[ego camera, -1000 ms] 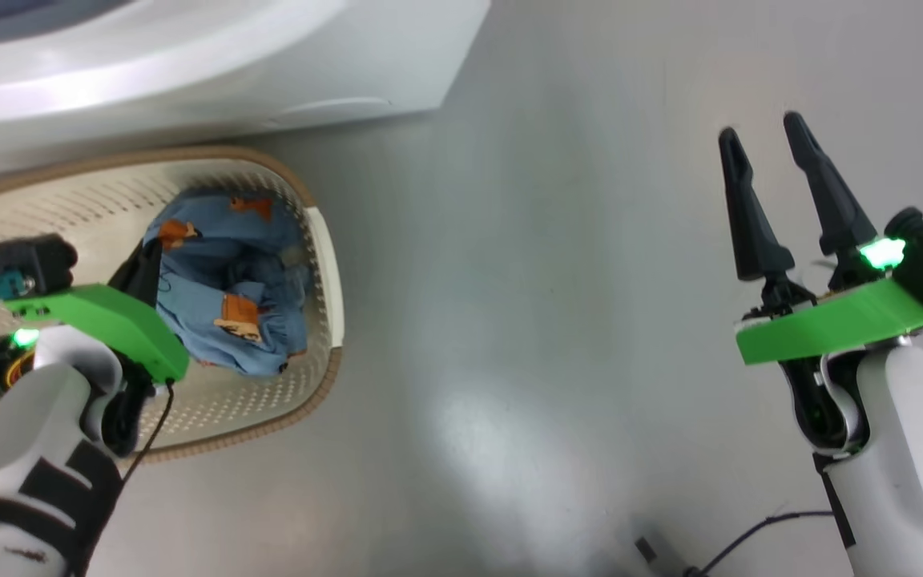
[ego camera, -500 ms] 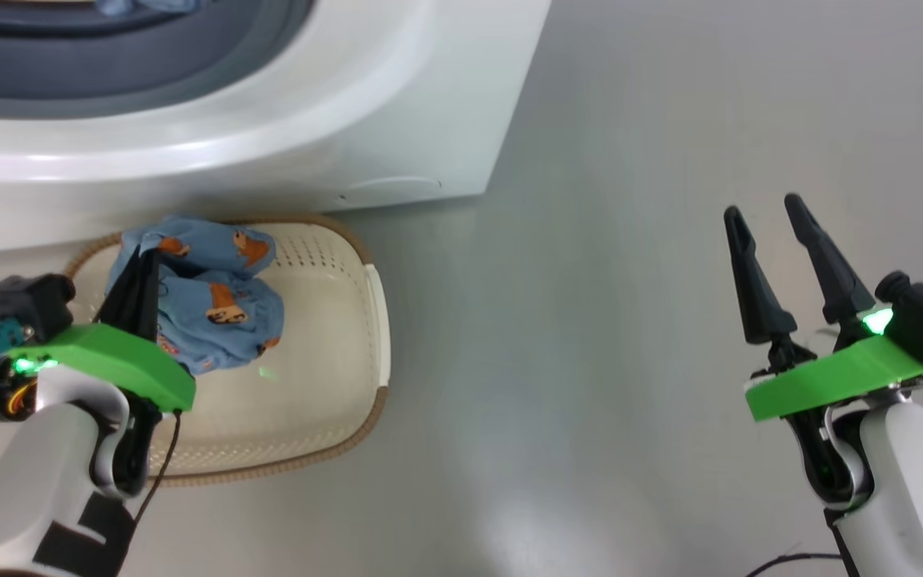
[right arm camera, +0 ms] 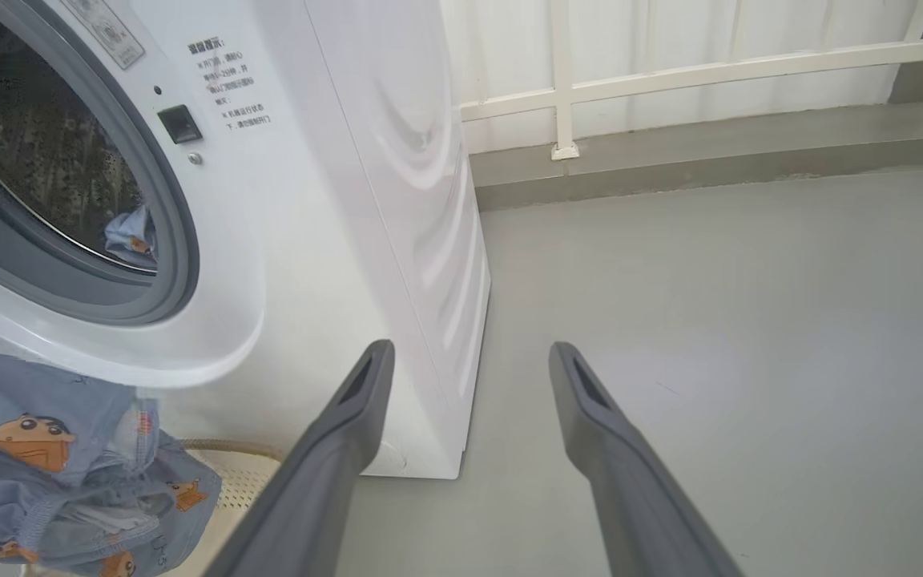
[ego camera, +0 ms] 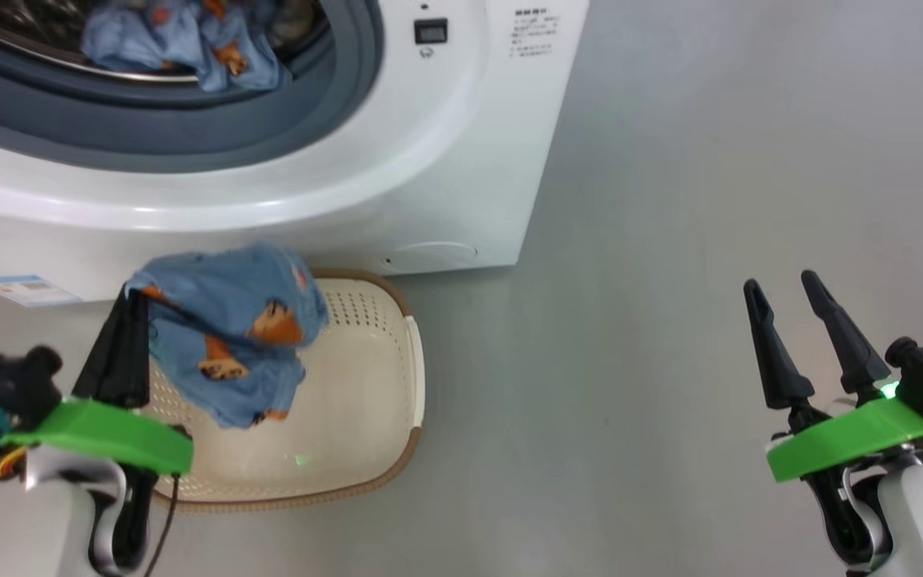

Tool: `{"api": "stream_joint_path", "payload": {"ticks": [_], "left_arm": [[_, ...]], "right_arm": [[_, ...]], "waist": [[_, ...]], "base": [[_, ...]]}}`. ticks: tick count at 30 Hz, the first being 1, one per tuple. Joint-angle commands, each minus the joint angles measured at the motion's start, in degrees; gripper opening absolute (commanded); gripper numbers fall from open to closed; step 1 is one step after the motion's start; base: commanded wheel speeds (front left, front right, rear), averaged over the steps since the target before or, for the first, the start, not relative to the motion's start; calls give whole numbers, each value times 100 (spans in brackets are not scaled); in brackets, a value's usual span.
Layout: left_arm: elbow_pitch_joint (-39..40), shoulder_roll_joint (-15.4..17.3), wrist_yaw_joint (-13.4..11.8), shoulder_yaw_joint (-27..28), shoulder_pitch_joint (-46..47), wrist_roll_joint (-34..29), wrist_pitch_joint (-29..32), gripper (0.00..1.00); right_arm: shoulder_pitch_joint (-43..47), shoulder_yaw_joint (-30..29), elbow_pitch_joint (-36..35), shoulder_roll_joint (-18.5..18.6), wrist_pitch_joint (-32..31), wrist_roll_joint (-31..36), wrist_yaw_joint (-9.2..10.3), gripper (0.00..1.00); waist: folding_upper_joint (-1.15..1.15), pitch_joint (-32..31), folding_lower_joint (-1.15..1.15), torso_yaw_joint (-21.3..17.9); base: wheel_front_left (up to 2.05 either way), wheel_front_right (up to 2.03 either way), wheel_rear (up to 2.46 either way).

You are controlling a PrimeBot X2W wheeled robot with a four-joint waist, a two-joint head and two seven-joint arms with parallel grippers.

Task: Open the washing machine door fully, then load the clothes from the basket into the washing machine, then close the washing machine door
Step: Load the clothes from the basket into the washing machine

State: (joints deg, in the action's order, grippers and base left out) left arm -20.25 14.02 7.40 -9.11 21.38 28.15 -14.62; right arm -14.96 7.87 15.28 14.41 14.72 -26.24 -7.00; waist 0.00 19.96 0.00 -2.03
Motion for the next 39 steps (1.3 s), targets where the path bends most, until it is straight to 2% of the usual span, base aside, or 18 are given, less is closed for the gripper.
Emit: {"api": "stream_joint_path", "payload": {"ticks": [1,14,23,30,39], "left_arm": [[272,137,9,301,-149,-123,-38,0],[1499,-232,9,1017,-1307,-587,-38,0],[1824,-453,9,1220,-1541,-649,-38,0],[1788,-438,9,1174,-1159,-489,-38,0],[1704,-3,9,1189,273,-476,-38,0]], "right_arm": [[167,97,-117,70,28,-50,-48,100],[461,-22,-181,142,28,-68,-48,100],[470,-52,-229,143,28,-48,-48,100],[379,-76,-275,89,28,-27,-48,100],[133,-27,-293,-57,28,-12,-48,100]], "waist": [[0,-222,0,110],[0,-425,0,208],[0,-342,0,187],[0,-75,0,119],[0,363,0,-64]], "base": [[0,0,0],[0,0,0],[0,0,0],[0,0,0],[0,0,0]]}}
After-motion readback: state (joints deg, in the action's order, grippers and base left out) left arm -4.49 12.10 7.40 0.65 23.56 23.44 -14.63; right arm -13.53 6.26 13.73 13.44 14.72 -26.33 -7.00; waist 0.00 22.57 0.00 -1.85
